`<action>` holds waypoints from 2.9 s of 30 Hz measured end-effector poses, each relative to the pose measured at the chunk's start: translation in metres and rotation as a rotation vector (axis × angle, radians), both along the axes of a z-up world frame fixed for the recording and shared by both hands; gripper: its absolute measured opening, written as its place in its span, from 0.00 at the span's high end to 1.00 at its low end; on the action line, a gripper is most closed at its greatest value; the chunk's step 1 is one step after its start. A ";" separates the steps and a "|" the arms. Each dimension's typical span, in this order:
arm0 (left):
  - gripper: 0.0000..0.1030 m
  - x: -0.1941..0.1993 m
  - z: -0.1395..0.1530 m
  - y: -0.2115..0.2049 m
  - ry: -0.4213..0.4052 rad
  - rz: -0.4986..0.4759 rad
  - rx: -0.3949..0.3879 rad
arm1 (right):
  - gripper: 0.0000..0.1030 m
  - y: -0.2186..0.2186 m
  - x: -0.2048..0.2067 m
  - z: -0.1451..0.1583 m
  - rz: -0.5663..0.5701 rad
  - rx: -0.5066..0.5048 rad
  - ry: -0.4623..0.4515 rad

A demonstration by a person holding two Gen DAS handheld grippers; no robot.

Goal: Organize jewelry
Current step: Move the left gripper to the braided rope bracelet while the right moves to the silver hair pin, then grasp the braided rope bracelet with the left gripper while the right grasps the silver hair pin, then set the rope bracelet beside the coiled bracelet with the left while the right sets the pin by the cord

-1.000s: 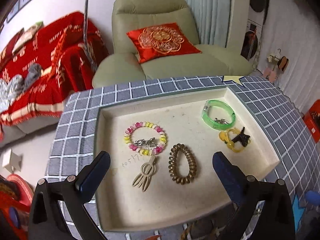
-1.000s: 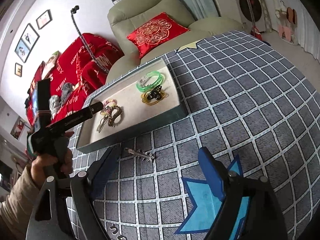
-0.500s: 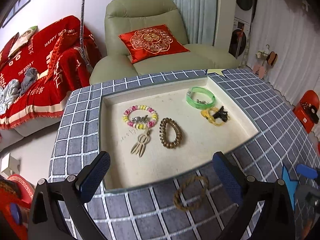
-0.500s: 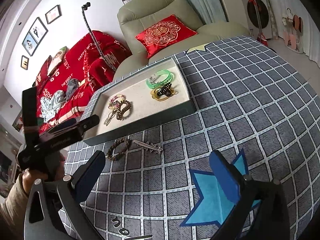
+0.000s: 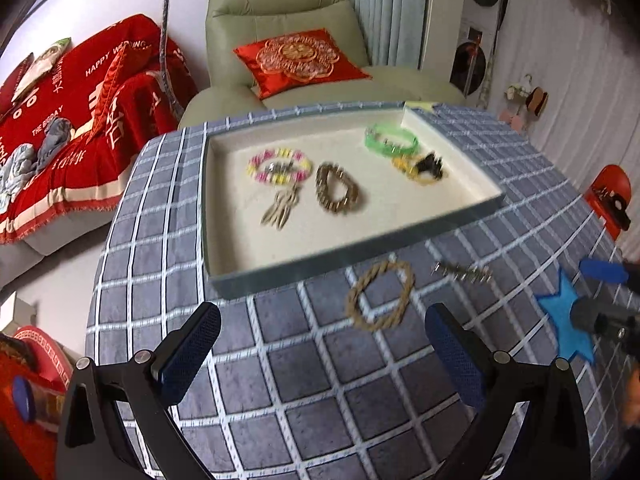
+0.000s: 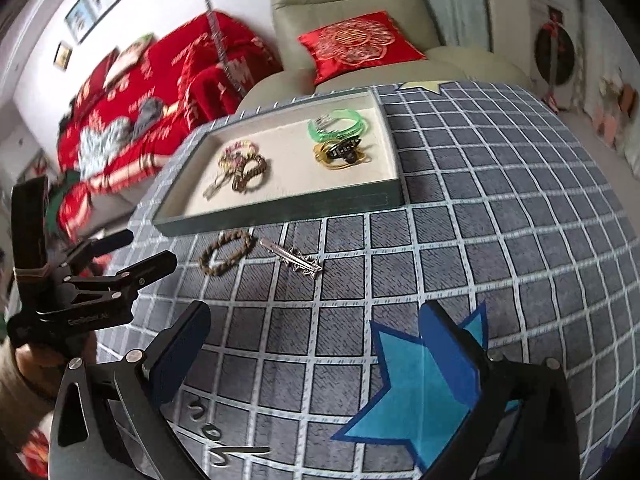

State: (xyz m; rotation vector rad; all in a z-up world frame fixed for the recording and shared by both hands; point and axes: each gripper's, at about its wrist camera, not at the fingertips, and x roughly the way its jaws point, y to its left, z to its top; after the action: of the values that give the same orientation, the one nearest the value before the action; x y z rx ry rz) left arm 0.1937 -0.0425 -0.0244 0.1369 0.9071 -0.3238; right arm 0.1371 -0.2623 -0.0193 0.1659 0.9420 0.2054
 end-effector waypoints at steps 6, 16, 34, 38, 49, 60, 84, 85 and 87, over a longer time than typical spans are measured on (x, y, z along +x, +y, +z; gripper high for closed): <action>0.00 0.005 -0.015 -0.002 0.020 -0.004 0.024 | 0.00 0.013 0.017 -0.007 0.091 -0.077 -0.003; 0.00 0.013 -0.032 -0.007 0.059 0.003 0.014 | 0.26 0.035 0.056 -0.024 0.229 -0.161 0.015; 0.00 0.022 -0.039 -0.012 0.080 0.006 0.001 | 0.79 0.056 0.067 -0.039 0.292 -0.245 0.024; 0.00 0.022 -0.039 -0.021 0.077 -0.014 0.002 | 0.79 0.048 0.064 -0.038 0.254 -0.217 0.031; 0.35 0.021 -0.036 -0.043 0.061 -0.086 0.015 | 0.79 0.035 0.058 -0.036 0.167 -0.169 0.050; 0.73 0.006 -0.026 -0.031 0.053 -0.104 -0.058 | 0.79 0.016 0.045 -0.020 0.059 -0.021 0.072; 0.73 0.042 0.046 0.020 -0.065 -0.010 -0.192 | 0.79 0.025 0.080 0.037 0.025 0.062 0.015; 0.73 0.047 0.045 0.020 -0.063 -0.003 -0.192 | 0.79 0.027 0.089 0.036 0.022 0.062 0.020; 0.73 0.060 0.042 0.021 -0.060 0.015 -0.181 | 0.79 0.029 0.102 0.034 0.016 0.056 0.024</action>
State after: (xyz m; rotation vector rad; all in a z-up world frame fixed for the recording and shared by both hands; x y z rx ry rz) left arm 0.2536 -0.0214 0.0180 -0.0264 0.8148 -0.3841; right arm 0.2392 -0.2334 0.0148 0.2128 0.9621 0.2450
